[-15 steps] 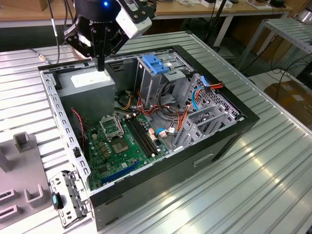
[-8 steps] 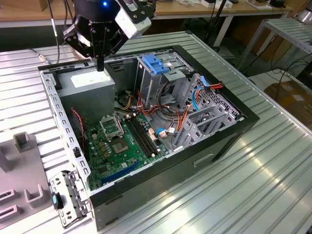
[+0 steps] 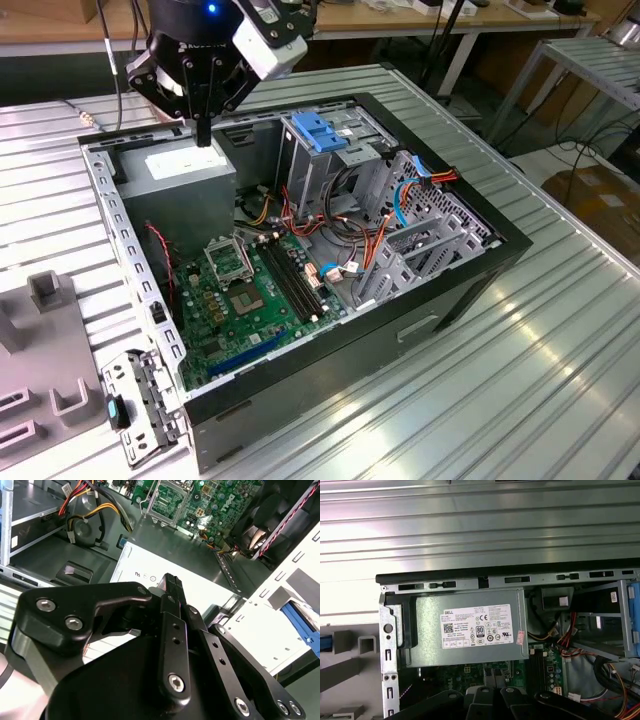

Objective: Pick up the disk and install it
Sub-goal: 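Reach for the disk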

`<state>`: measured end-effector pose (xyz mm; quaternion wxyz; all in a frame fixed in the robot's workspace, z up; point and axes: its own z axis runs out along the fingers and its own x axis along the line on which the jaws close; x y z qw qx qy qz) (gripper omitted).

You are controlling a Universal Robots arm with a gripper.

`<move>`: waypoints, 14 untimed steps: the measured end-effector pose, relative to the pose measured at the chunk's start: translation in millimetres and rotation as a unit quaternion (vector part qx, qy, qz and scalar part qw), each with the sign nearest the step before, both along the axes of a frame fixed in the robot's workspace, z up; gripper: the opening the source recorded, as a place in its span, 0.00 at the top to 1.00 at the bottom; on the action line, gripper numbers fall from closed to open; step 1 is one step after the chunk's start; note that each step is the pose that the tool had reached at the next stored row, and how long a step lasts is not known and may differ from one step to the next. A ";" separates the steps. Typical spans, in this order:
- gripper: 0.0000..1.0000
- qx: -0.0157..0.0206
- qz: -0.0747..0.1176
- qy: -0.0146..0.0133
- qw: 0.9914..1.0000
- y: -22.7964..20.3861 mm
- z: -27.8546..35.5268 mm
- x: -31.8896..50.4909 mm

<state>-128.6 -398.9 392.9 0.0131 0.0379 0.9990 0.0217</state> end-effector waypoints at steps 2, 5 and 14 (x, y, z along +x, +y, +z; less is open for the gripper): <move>0.89 0.000 0.000 0.000 1.000 0.0 0.0 -0.2; 0.89 0.000 0.000 0.000 1.000 0.0 -0.2 -2.6; 0.89 0.000 0.000 0.000 1.000 0.0 -0.9 -8.9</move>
